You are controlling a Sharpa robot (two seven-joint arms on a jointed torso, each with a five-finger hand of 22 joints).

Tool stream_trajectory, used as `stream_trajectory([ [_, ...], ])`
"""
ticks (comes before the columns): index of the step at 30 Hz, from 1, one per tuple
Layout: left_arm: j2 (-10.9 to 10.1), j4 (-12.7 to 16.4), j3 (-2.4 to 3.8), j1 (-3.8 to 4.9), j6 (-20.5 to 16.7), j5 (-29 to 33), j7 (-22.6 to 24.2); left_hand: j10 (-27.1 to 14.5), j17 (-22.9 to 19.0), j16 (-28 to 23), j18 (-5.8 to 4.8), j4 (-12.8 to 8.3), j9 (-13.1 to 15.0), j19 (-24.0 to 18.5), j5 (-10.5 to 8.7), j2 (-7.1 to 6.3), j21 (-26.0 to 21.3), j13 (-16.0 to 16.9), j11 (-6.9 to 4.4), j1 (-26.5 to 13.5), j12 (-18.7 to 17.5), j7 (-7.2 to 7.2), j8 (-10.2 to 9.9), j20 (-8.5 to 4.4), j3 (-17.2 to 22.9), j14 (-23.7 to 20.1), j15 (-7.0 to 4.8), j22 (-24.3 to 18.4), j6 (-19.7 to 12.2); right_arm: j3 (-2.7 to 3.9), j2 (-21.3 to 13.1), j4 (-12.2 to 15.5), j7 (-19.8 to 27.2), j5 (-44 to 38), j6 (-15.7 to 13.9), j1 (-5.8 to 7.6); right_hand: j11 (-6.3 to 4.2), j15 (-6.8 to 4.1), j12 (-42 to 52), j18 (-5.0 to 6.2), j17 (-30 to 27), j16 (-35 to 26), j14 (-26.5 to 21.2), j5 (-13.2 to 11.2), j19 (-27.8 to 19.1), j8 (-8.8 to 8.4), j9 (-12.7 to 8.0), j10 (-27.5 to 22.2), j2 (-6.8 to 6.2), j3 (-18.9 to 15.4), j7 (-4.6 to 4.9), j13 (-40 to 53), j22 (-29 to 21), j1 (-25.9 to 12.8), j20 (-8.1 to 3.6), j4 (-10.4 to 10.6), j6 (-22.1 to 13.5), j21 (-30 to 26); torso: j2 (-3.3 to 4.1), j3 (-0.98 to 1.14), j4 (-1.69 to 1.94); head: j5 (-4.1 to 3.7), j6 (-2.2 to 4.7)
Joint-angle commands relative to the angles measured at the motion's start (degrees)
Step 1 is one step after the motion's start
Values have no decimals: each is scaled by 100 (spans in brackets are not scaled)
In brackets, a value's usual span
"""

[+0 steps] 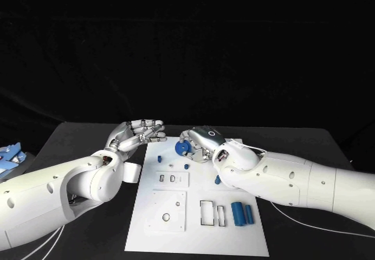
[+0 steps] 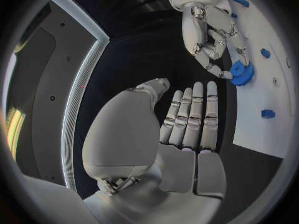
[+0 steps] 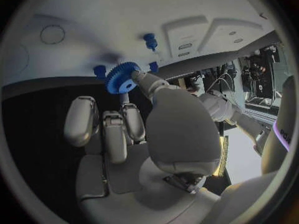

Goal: Assemble the parts on the task board

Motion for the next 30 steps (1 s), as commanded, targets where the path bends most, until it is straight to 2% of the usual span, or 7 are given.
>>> stream_trajectory([
  [1, 18, 6, 5, 7, 57, 12, 78, -29, 8, 16, 59, -27, -7, -19, -20, 16, 7, 4, 19, -55, -35, 125, -39, -4, 20, -36, 4, -6, -39, -4, 43, -66, 57, -104, 148, -26, 11, -37, 22, -104, 1354, 22, 554, 6, 13, 230, 334, 36, -22, 50, -253, 81, -3, -68, -13, 0, 307, 9, -4, 4, -9, 14, -15],
  [5, 20, 5, 5, 7, 59, 12, 75, -29, 8, 16, 59, -27, -7, -19, -20, 16, 7, 4, 19, -55, -35, 125, -39, -4, 20, -36, 4, -6, -39, -7, 87, -141, 58, -112, 170, -41, 12, -36, 17, -104, 1354, 22, 554, 4, 12, 225, 334, 31, -27, 53, -251, 76, -4, -75, -13, 1, 302, 7, -5, 6, -19, 26, -31],
  [15, 29, 0, 5, 7, 65, 11, 68, -30, 9, 11, 57, -32, -8, -30, -20, 14, 2, 4, 21, -56, -37, 127, -41, -1, 22, -50, 7, -9, -39, -11, 156, -282, 65, -79, 306, -53, 19, -32, 3, -99, 1346, 19, 552, -9, -1, 208, 334, 18, -41, 62, -244, 60, -25, -110, -12, 13, 287, -11, -4, 8, -15, 20, -43],
  [30, 32, -5, 5, 7, 76, 11, 50, -32, 9, 6, 55, -36, -9, -41, -20, 12, -3, 4, 24, -58, -38, 129, -44, 2, 24, -65, 12, -12, -40, -22, 247, -352, 15, -12, 344, -76, 38, -17, -53, -93, 1327, 13, 548, -53, -24, 146, 327, -39, -57, 100, -217, 0, -57, -162, -4, 25, 219, -46, -6, 3, -17, 30, -42],
])
